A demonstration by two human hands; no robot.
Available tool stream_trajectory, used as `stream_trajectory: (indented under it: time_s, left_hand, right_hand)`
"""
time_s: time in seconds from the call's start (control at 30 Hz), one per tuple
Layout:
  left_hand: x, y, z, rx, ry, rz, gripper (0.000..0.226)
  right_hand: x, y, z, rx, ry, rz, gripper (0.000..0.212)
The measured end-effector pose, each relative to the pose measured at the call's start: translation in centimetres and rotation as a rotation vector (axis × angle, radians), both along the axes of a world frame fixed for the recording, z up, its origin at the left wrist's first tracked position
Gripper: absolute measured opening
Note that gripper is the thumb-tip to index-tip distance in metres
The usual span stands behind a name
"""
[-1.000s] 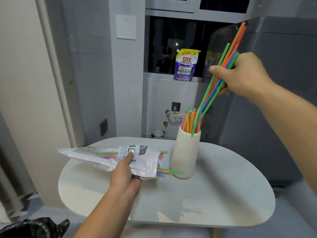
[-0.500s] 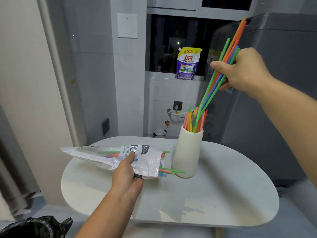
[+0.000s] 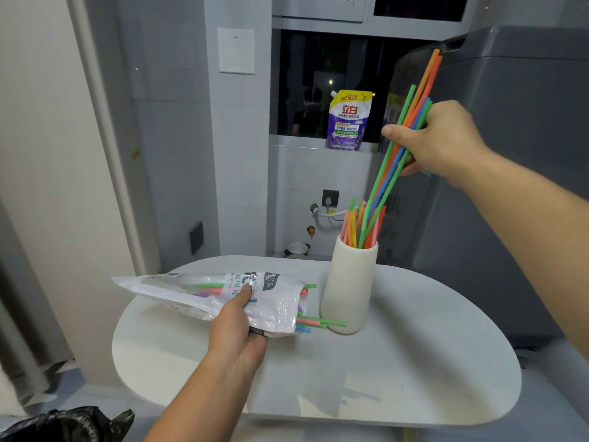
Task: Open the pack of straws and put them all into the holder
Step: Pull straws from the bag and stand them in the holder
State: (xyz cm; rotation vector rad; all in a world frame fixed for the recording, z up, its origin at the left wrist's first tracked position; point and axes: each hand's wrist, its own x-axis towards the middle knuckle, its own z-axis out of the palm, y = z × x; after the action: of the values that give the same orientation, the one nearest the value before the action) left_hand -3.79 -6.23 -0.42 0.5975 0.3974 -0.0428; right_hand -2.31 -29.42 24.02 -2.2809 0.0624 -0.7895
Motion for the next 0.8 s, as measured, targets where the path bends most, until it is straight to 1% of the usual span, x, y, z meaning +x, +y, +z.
stream_trajectory:
  time_s: [0.33, 0.47, 0.7, 0.8]
  left_hand:
    - [0.0, -0.1, 0.1, -0.027, -0.024, -0.027, 0.038]
    - [0.1, -0.1, 0.0, -0.028, -0.033, -0.037, 0.036]
    - [1.3, 0.3, -1.6, 0.005, -0.028, -0.044, 0.042]
    - [1.6, 0.2, -2.1, 0.001, -0.037, -0.042, 0.042]
  right_hand:
    - [-0.5, 0.0, 0.2, -0.112, -0.057, 0.006, 0.035]
    - [-0.7, 0.0, 0.0, -0.154, -0.076, 0.023, 0.032]
    - [-1.1, -0.1, -0.3, -0.132, -0.080, 0.115, 0.036]
    - [-1.1, -0.3, -0.5, -0.161, -0.048, 0.126, 0.032]
